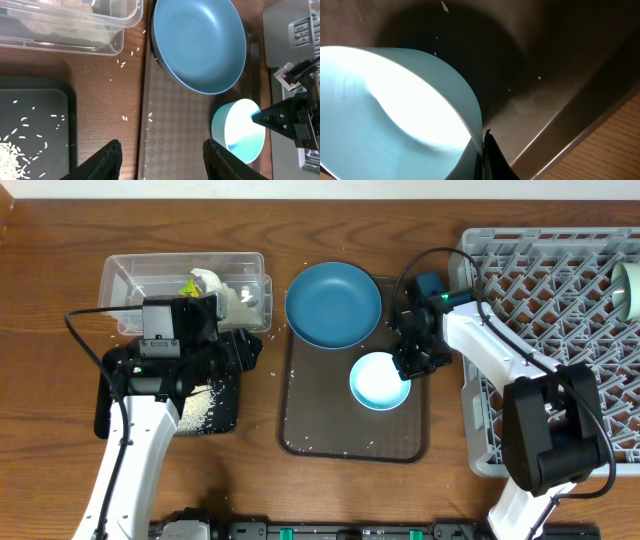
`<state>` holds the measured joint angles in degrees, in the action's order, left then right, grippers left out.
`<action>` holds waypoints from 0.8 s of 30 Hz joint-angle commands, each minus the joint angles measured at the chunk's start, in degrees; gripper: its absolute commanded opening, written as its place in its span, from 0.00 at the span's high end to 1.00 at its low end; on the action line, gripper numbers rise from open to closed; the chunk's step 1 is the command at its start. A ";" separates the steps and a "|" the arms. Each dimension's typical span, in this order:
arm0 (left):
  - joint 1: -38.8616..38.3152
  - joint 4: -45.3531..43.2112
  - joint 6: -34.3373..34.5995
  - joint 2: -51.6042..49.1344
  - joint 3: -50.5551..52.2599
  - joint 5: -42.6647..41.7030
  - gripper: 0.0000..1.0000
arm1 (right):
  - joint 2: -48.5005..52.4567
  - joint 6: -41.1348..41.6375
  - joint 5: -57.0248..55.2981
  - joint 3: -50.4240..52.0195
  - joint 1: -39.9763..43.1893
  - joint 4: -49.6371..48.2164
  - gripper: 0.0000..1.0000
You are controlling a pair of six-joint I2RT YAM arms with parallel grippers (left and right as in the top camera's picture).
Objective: Sort waste into correct bins and load items into the dishwasher rack
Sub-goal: 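Grasp the light blue bowl rim with the right gripper, then carry the light blue bowl into the dish rack and release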
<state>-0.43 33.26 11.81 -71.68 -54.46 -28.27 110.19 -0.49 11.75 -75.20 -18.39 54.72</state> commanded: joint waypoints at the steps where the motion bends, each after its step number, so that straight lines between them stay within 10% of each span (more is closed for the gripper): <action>1: 0.31 0.46 -0.33 0.22 -0.42 0.50 0.45 | -1.25 1.40 -1.53 -1.31 0.07 -0.28 0.99; 17: 0.31 1.05 -0.33 0.22 -0.42 0.50 0.45 | -17.55 6.91 -65.35 -5.55 6.62 -26.97 0.99; 24: 0.31 1.09 -0.33 0.22 -0.42 0.50 0.45 | -13.16 -6.71 -82.90 -5.55 13.88 -47.12 0.99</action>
<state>-0.43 34.15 11.81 -71.68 -54.46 -28.08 94.39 0.51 -56.93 -80.42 -7.66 11.57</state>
